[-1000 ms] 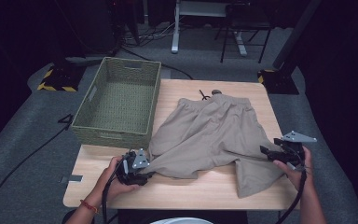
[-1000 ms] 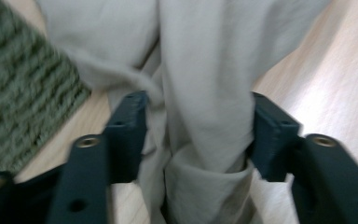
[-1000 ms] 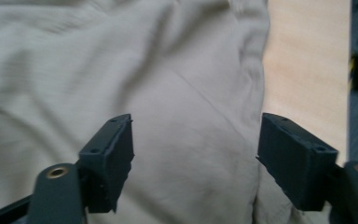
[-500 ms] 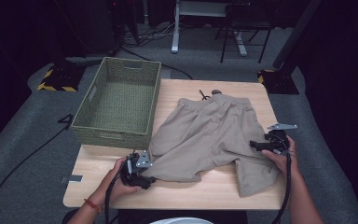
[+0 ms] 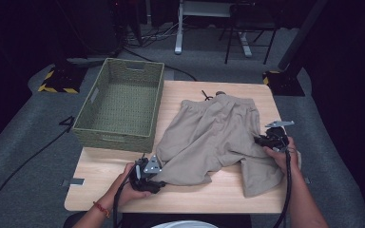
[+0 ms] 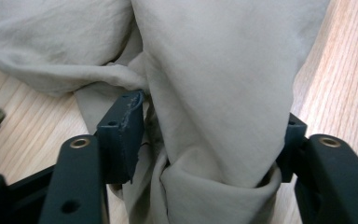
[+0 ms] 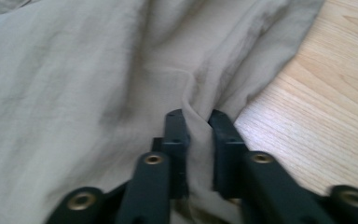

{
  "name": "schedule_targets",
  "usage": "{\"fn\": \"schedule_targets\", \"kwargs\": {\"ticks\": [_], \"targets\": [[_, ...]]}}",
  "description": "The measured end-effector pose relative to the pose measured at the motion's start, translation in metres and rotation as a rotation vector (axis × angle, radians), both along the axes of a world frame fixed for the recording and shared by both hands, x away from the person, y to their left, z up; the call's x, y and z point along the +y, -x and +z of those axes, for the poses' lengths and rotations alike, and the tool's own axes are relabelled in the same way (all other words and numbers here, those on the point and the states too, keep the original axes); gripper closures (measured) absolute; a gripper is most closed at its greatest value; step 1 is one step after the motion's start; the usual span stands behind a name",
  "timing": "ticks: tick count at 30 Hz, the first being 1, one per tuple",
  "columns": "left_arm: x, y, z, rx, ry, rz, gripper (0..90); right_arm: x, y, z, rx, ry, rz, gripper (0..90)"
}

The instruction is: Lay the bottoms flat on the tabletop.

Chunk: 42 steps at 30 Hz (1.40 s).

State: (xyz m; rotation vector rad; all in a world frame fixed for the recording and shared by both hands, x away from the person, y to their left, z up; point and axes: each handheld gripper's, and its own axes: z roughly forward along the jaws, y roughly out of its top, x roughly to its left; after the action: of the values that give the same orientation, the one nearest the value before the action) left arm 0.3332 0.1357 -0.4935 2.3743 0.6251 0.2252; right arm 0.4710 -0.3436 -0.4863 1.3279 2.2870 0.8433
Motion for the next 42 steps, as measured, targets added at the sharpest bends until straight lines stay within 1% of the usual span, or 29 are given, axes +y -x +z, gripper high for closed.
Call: {"fn": "schedule_targets", "kwargs": {"ticks": [1, 2, 3, 5, 6, 7, 8, 9, 10, 12, 13, 15, 18, 19, 20, 22, 26, 27, 28, 29, 30, 31, 32, 35, 37, 39, 40, 41, 42], "targets": [[-0.002, -0.001, 0.000, 0.000, -0.005, 0.000, 42.3, 0.000, 0.000, 0.000, 0.003, 0.000, 0.003, 85.7], [-0.006, -0.002, 0.001, -0.001, -0.005, -0.005, 44.4, -0.001, -0.002, 0.000, 0.018, -0.031, 0.018, 87.3], [-0.007, -0.002, 0.001, -0.003, -0.005, -0.013, 45.6, -0.003, -0.003, 0.001, 0.020, -0.035, 0.022, 87.6], [-0.009, -0.003, 0.001, -0.005, -0.002, -0.016, 49.4, -0.006, -0.001, 0.004, 0.006, -0.064, 0.025, 87.8], [-0.011, -0.004, 0.001, -0.006, -0.002, -0.021, 49.4, -0.006, -0.001, 0.004, 0.006, -0.064, 0.025, 87.8], [-0.013, -0.005, 0.001, -0.008, -0.003, -0.028, 49.9, -0.008, 0.003, 0.011, -0.016, -0.091, 0.041, 84.0], [-0.013, -0.005, 0.001, -0.008, -0.003, -0.030, 49.9, -0.008, 0.004, 0.014, -0.031, -0.095, 0.048, 70.1], [-0.013, -0.005, 0.001, -0.009, -0.001, -0.032, 49.8, -0.007, 0.004, 0.015, -0.047, -0.086, 0.043, 51.6], [-0.012, -0.005, 0.000, -0.011, 0.004, -0.031, 49.8, -0.007, 0.003, 0.016, -0.055, -0.056, 0.035, 42.0], [-0.010, -0.004, -0.001, -0.013, 0.011, -0.028, 48.7, -0.006, 0.000, 0.014, -0.048, 0.029, 0.008, 27.1], [-0.010, -0.004, -0.001, -0.012, 0.014, -0.023, 47.4, -0.008, -0.003, 0.011, -0.038, 0.046, 0.002, 25.1], [-0.008, -0.004, -0.001, -0.009, 0.012, -0.014, 43.7, -0.013, -0.010, 0.006, -0.014, 0.016, -0.015, 21.2], [-0.006, -0.005, -0.001, -0.005, 0.001, 0.005, 34.9, -0.015, -0.015, 0.004, 0.000, 0.010, -0.015, 17.7], [-0.003, -0.004, -0.001, -0.016, -0.019, 0.046, 29.1, -0.015, -0.018, 0.002, 0.025, -0.007, -0.016, 16.6], [-0.001, -0.004, -0.001, -0.022, -0.025, 0.067, 26.8, -0.015, -0.019, 0.000, 0.042, -0.016, -0.003, 16.8], [0.004, -0.002, -0.001, -0.024, -0.032, 0.088, 24.0, -0.011, -0.020, -0.004, 0.059, -0.006, 0.010, 14.8], [0.013, 0.001, 0.000, -0.023, -0.044, 0.114, 22.0, -0.003, -0.015, -0.005, 0.050, -0.012, 0.060, 14.8], [0.018, 0.000, -0.001, 0.007, -0.020, 0.127, 22.2, 0.000, -0.013, -0.005, 0.048, -0.007, 0.084, 14.8], [0.019, 0.000, -0.002, 0.015, -0.007, 0.130, 22.8, 0.001, -0.012, -0.006, 0.043, -0.009, 0.109, 14.9], [0.019, 0.000, -0.002, 0.009, -0.004, 0.125, 24.1, 0.004, -0.009, -0.006, 0.038, -0.007, 0.145, 17.6], [0.017, 0.000, -0.002, 0.007, 0.002, 0.124, 27.1, 0.007, -0.006, -0.006, 0.025, -0.013, 0.160, 25.5], [0.017, 0.000, -0.002, 0.007, 0.002, 0.124, 31.3, 0.007, -0.006, -0.006, 0.025, -0.013, 0.160, 25.5], [0.011, 0.000, -0.002, -0.005, 0.012, 0.105, 35.6, 0.015, 0.001, -0.003, 0.011, -0.036, 0.216, 56.8], [-0.001, -0.002, -0.002, -0.009, 0.018, 0.079, 42.1, 0.022, 0.005, -0.003, 0.023, -0.075, 0.247, 81.1], [-0.007, -0.003, -0.001, -0.013, 0.015, 0.063, 50.9, 0.024, 0.006, -0.003, 0.039, -0.089, 0.246, 85.6], [-0.012, -0.003, 0.000, -0.015, 0.009, 0.052, 58.8, 0.023, 0.007, 0.000, 0.036, -0.090, 0.275, 86.6], [-0.014, -0.004, 0.000, -0.021, 0.006, 0.049, 62.9, 0.021, 0.008, 0.004, 0.034, -0.135, 0.279, 86.8], [-0.016, -0.005, 0.001, -0.028, -0.006, 0.046, 65.7, 0.019, 0.009, 0.010, 0.015, -0.183, 0.292, 86.9], [-0.016, -0.005, 0.001, -0.028, -0.006, 0.046, 68.9, 0.019, 0.009, 0.010, 0.015, -0.183, 0.292, 86.9]]}}
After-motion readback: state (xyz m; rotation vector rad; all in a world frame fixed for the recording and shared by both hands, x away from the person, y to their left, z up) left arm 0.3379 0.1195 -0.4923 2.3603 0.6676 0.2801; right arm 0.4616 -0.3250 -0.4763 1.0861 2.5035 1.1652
